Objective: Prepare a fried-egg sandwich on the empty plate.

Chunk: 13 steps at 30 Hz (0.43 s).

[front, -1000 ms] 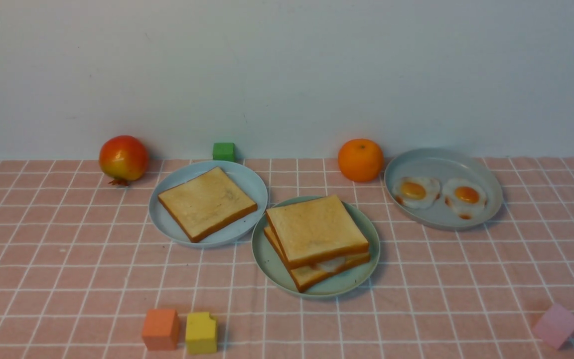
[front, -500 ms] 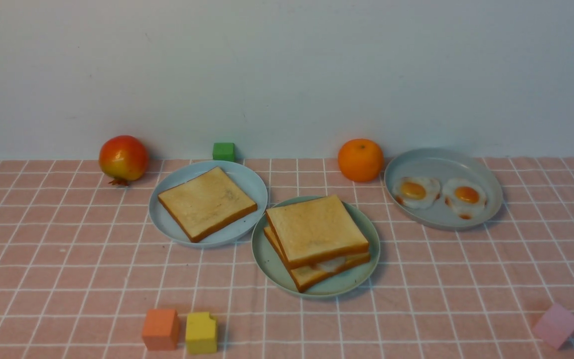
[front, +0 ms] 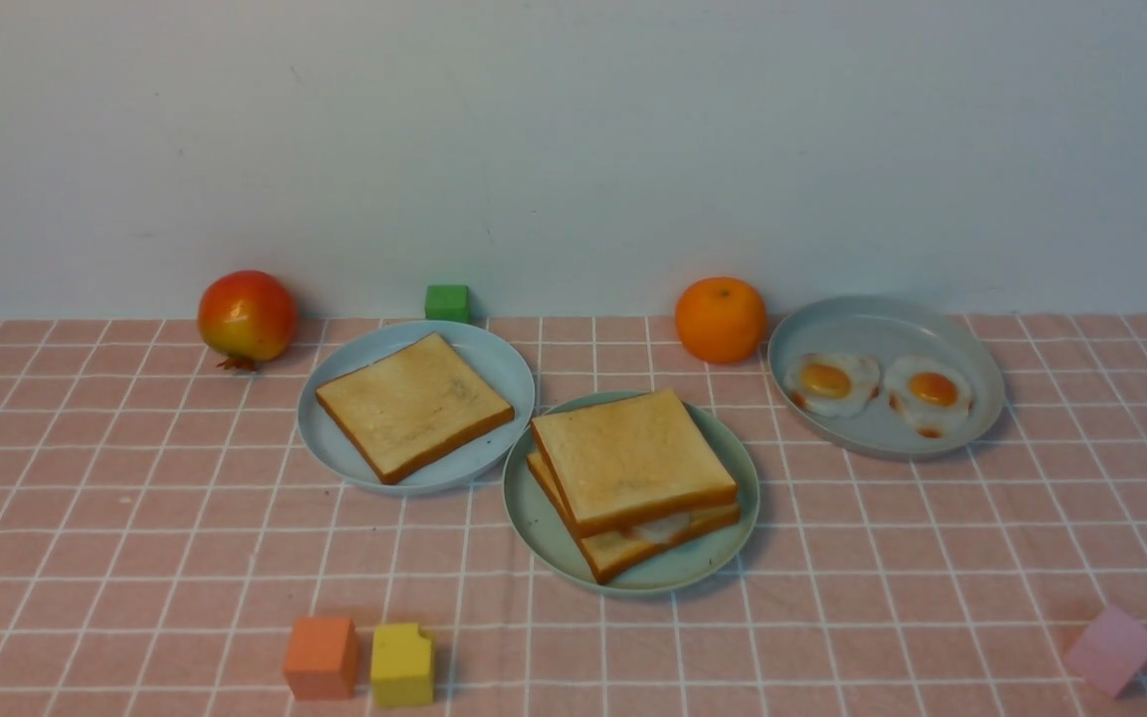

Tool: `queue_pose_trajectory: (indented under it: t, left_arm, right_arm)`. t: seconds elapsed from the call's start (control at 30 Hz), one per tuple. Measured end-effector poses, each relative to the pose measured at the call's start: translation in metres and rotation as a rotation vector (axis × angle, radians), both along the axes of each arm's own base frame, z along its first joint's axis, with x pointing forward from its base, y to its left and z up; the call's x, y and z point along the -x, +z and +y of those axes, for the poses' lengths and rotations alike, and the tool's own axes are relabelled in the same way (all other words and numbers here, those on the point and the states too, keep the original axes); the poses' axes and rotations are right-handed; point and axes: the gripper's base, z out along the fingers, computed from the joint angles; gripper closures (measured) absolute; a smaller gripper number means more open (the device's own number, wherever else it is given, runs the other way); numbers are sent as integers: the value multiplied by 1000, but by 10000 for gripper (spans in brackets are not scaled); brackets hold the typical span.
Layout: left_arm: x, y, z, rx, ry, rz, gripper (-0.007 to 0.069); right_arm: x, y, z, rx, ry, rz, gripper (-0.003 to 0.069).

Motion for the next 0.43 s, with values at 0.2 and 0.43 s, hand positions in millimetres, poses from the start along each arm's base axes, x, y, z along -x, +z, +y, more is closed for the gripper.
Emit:
queue_pose_trajectory:
  t: [0.2, 0.43]
  left_arm:
    - [0, 0, 0, 0, 0, 0, 613]
    - [0, 0, 0, 0, 0, 0, 612]
  right_arm:
    - [0, 0, 0, 0, 0, 0, 573]
    - [0, 0, 0, 0, 0, 0, 566]
